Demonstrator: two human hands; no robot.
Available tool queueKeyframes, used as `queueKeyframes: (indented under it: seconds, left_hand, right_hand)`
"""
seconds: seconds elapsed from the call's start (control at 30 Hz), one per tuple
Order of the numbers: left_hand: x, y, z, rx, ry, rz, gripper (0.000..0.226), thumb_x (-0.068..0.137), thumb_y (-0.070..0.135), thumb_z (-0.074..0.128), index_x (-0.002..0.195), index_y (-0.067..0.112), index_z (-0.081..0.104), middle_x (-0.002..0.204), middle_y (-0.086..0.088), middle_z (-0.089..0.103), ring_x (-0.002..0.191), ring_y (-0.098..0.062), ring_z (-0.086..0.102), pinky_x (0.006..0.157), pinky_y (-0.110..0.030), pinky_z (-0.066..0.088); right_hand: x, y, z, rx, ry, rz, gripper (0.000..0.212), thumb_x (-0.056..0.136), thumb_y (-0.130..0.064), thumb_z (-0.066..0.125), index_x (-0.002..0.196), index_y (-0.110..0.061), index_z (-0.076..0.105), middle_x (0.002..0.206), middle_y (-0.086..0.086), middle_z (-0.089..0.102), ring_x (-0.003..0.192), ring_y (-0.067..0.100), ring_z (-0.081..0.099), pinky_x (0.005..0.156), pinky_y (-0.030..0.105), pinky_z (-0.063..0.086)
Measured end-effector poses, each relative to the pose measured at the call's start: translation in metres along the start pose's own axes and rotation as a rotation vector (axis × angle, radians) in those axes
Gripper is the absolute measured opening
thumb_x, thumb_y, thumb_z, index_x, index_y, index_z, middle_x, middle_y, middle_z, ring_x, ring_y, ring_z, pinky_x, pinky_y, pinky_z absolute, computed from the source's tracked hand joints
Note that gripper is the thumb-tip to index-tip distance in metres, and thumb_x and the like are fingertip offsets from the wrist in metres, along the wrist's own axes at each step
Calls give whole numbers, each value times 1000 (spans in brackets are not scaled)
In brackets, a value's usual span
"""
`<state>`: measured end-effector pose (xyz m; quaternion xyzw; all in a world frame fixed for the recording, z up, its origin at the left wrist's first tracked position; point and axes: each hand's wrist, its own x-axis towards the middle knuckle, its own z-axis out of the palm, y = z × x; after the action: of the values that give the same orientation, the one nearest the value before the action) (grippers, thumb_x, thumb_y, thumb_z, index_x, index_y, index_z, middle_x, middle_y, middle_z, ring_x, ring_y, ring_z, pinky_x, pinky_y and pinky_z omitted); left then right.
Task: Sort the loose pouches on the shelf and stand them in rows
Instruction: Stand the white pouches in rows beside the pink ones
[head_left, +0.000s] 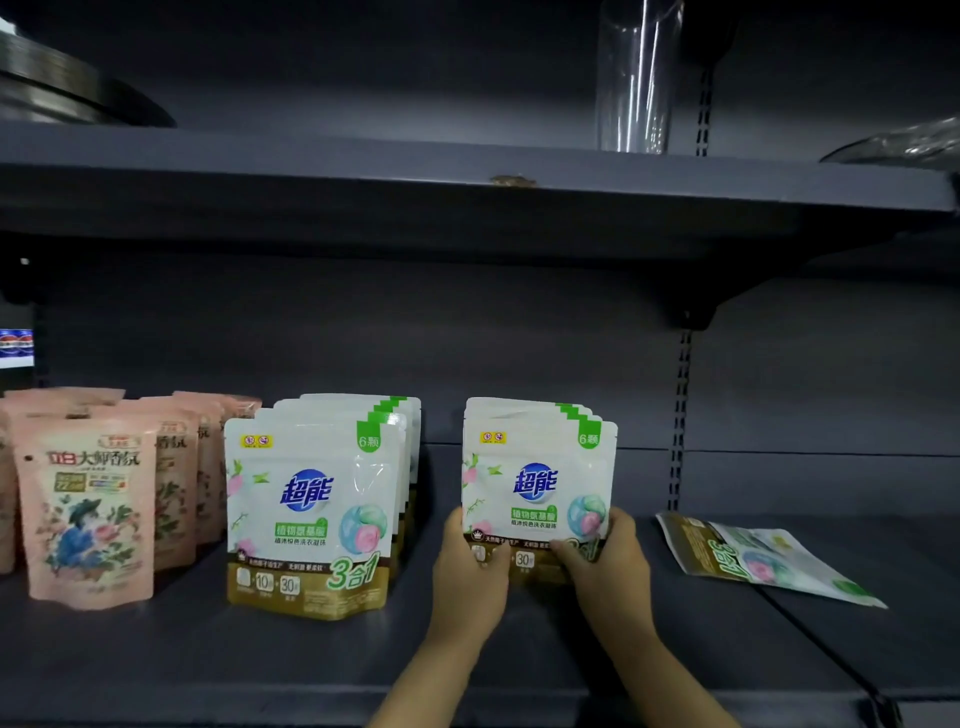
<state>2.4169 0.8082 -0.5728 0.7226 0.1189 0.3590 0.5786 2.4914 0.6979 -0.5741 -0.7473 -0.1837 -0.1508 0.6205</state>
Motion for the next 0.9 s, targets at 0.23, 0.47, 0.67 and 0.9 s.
queueKeyframes:
  seconds: [0.23, 0.47, 0.67, 0.9]
  left_hand:
    - [-3, -2, -4, 25, 21, 29, 42, 88, 5, 53, 87, 46, 44, 100, 21, 55, 90, 7, 51, 66, -5, 35]
    - [-5, -1, -1, 128, 226, 52, 62, 92, 15, 53, 147, 13, 24, 150, -2, 33, 139, -17, 31, 113, -31, 31]
    - [-11, 13, 17, 232, 377, 583, 34, 86, 10, 47, 117, 23, 45, 111, 12, 45, 106, 1, 46, 84, -21, 51]
    - [-7, 44, 91, 224, 188, 778, 25, 84, 7, 45, 107, 16, 48, 105, -5, 60, 99, -8, 50, 88, -14, 38]
  right_hand:
    - [-5, 3, 2, -47, -33, -46, 51, 75, -6, 76, 117, -11, 48, 108, 0, 57, 97, 11, 54, 75, 16, 44]
    - [-3, 6, 1, 1, -11, -4, 57, 80, -3, 67, 131, -9, 40, 120, 4, 57, 111, 17, 57, 83, 25, 53]
    - [1, 0, -22, 7, 142, 9, 52, 87, 1, 53, 136, -3, 38, 129, 14, 50, 121, 26, 49, 95, 34, 44]
    - [17, 11, -68, -2, 275, 98, 34, 89, 0, 48, 123, 0, 45, 118, 18, 53, 111, 32, 50, 83, 30, 38]
